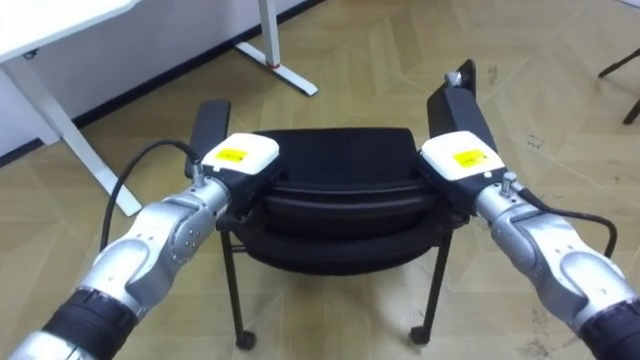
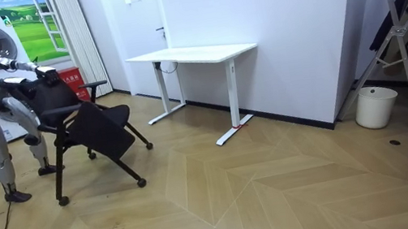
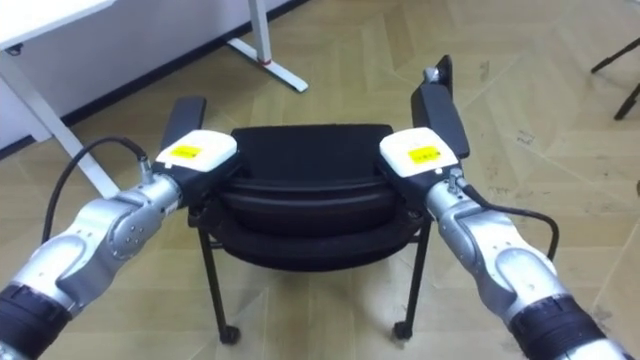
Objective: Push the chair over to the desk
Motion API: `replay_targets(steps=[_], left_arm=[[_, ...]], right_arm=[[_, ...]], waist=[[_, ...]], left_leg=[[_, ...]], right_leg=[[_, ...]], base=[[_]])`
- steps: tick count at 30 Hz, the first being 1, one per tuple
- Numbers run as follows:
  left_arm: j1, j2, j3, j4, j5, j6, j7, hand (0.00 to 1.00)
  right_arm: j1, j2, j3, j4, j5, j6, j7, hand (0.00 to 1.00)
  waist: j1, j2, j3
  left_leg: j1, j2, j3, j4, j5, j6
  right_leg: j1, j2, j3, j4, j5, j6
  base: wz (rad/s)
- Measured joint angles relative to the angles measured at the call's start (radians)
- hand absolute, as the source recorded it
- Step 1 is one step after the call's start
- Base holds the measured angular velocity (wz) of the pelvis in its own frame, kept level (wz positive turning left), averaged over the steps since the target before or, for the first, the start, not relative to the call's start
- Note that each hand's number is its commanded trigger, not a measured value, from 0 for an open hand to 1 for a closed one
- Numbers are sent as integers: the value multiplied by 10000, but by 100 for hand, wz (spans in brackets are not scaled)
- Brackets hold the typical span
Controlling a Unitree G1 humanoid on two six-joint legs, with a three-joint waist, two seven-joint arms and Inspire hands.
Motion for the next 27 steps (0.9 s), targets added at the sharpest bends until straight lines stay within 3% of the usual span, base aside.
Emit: replay_targets(steps=[4,5,7,8,10,11,12,13,14,15,17,20,22,24,26,27], left_arm=[[-293,21,-110,492,-8,-117,152,100],[-464,-6,-168,732,-4,-154,246,100],[-638,-43,-277,1028,-18,-194,326,100],[-687,-62,-378,1214,-77,-233,347,100],[-687,-53,-389,1414,-137,-288,366,100],[-697,-56,-447,1555,-200,-349,394,100],[-707,-65,-462,1653,-253,-386,436,100],[-685,-139,-499,1873,-336,-457,556,100],[-681,-163,-604,2049,-587,-489,652,100],[-663,-196,-631,2114,-750,-497,766,100],[-696,-197,-576,2138,-866,-494,825,100],[-715,-184,-585,2174,-920,-491,951,100],[-740,-138,-586,2142,-920,-532,958,100],[-851,-45,-695,2119,-920,-554,963,100],[-885,-19,-737,2080,-889,-555,967,100],[-869,23,-731,1980,-866,-555,967,100]], right_arm=[[-193,159,5,357,118,-75,-166,100],[-335,191,5,587,173,-197,-196,100],[-477,195,-1,915,168,-467,-218,100],[-470,201,2,1062,162,-636,-237,100],[-426,279,29,1311,198,-877,-250,100],[-344,291,29,1310,190,-920,-282,100],[-331,302,29,1325,202,-927,-281,100],[-321,311,65,1380,251,-947,-282,100],[-371,233,139,1386,276,-947,-284,100],[-463,171,171,1386,259,-947,-316,100],[-655,145,242,1444,209,-947,-415,100],[-750,109,354,1524,212,-947,-710,100],[-745,83,405,1522,224,-946,-852,100],[-747,83,484,1596,408,-917,-1002,100],[-746,85,546,1706,549,-920,-1103,100],[-747,104,545,1736,578,-920,-1162,100]], waist=[[-48,-47,22],[-92,-57,84],[-289,-92,113],[-272,-81,125],[-138,-94,143],[-111,-170,158],[-71,-235,185],[7,-369,246],[52,-293,233],[41,-154,275],[106,-127,280],[63,-124,281],[214,-87,259],[376,-101,253],[530,-195,194],[582,-222,177]], left_leg=[[-412,235,-200,784,-142,-155],[-706,265,-247,1315,-144,-160],[-1307,517,155,2595,-122,-137],[-1712,811,335,3612,47,4],[-2299,1088,409,5043,784,142],[-2802,1178,407,5803,1657,282],[-2996,1195,425,6068,2193,294],[-3346,1214,455,6520,3140,360],[-3628,1273,433,6717,3630,400],[-3702,1242,542,6650,3642,305],[-3818,1068,557,6436,3476,450],[-3611,492,595,4963,2616,136],[-3437,360,814,4108,2434,150],[-3293,338,1191,3278,2248,327],[-3018,199,1328,2694,2126,493],[-2864,184,1368,2540,1833,568]], right_leg=[[-354,78,-237,974,-554,-281],[-413,70,-434,1349,-822,-336],[-557,25,-675,2041,-1434,-464],[-548,76,-737,2450,-1736,-617],[-524,0,-727,3046,-2073,-737],[-501,-130,-854,3382,-2245,-862],[-502,-189,-847,3537,-2325,-895],[-497,-287,-835,3745,-2421,-1016],[-528,-314,-861,3952,-2504,-1144],[-605,-319,-881,4199,-2620,-1244],[-915,-433,-877,4664,-2814,-1414],[-1099,-450,-944,4794,-2878,-1435],[-1184,-375,-943,4794,-2895,-1476],[-1270,-278,-904,4795,-3013,-1396],[-1280,-299,-745,4791,-3099,-1266],[-1273,-299,-652,4791,-3169,-1198]], base=[[17],[56],[49],[10],[7],[21],[20],[8],[8],[4],[-7],[4],[-13],[-10],[-20],[-23]])
